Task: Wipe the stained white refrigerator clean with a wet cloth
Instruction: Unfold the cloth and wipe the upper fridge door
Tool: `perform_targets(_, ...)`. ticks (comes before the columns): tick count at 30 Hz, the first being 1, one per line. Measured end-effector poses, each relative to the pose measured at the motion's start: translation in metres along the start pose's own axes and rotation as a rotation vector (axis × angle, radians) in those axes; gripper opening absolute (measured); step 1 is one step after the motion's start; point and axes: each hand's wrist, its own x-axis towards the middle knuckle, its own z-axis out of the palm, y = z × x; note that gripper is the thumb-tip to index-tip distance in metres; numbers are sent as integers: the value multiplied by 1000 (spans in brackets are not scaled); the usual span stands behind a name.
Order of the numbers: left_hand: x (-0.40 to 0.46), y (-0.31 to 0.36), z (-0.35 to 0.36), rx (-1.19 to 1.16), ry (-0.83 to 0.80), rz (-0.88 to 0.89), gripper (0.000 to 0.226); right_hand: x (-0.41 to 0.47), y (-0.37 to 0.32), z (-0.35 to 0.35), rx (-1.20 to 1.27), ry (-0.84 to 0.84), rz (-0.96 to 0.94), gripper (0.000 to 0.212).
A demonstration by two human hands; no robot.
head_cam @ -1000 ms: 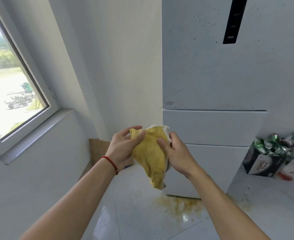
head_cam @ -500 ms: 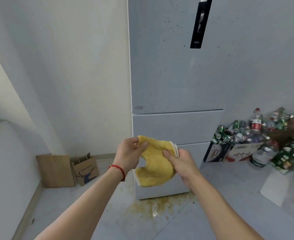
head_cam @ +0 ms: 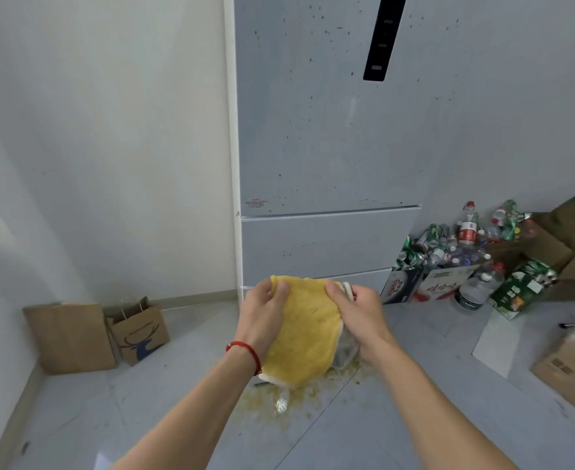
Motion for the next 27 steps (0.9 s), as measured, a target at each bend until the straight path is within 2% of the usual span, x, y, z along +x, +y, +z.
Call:
perform_targets(2, 2, 7, 2, -119, -29, -114, 32, -4, 8, 0, 180, -89, 94, 27)
perform_targets(4, 6, 8, -3, -184, -89, -233, 29, -6, 15, -3, 173, -160, 87, 29)
perform_targets(8, 11, 1, -12, -123, -118, -160, 23, 2, 11, -15, 244, -159, 23, 30)
perform_targets(9, 13, -3, -11, -50, -98, -140, 25, 2, 8, -16, 242, -165, 14, 28)
perform_targets(12, 11, -12, -1, 385, 71, 37, 35, 4, 14, -14, 191, -157, -26, 22)
perform_targets(13, 7, -11, 6, 424, 69, 108, 35, 6, 20, -13, 192, -159, -19, 21)
perform_targets(14, 2, -9, 14, 431, 3, 109, 35, 6, 23, -11, 202, -174, -2, 20)
perform_targets(16, 0, -12, 32, 417, -137, 4, 39, 7, 30, -12, 175, -216, 41, 21)
perform_targets(18, 2, -18, 41, 409, -129, -40, 38, 10, 35, -15, 109, -239, 45, 21)
perform_targets(21, 15, -26, 52, 482, -122, -26, 21, 23, 41, -33, 48, -311, 25, 19)
perform_targets(23, 22, -23, 57, 403, -114, -118, 24, 32, 46, -51, 40, -261, 23, 15)
perform_targets(25, 28, -15, 62, 114, -8, -236, 19, 45, 55, -83, 130, -154, 60, 16)
perform_targets(27, 36, -7, 59, -216, 92, -349, 13, 57, 64, -116, 342, -138, 160, 19)
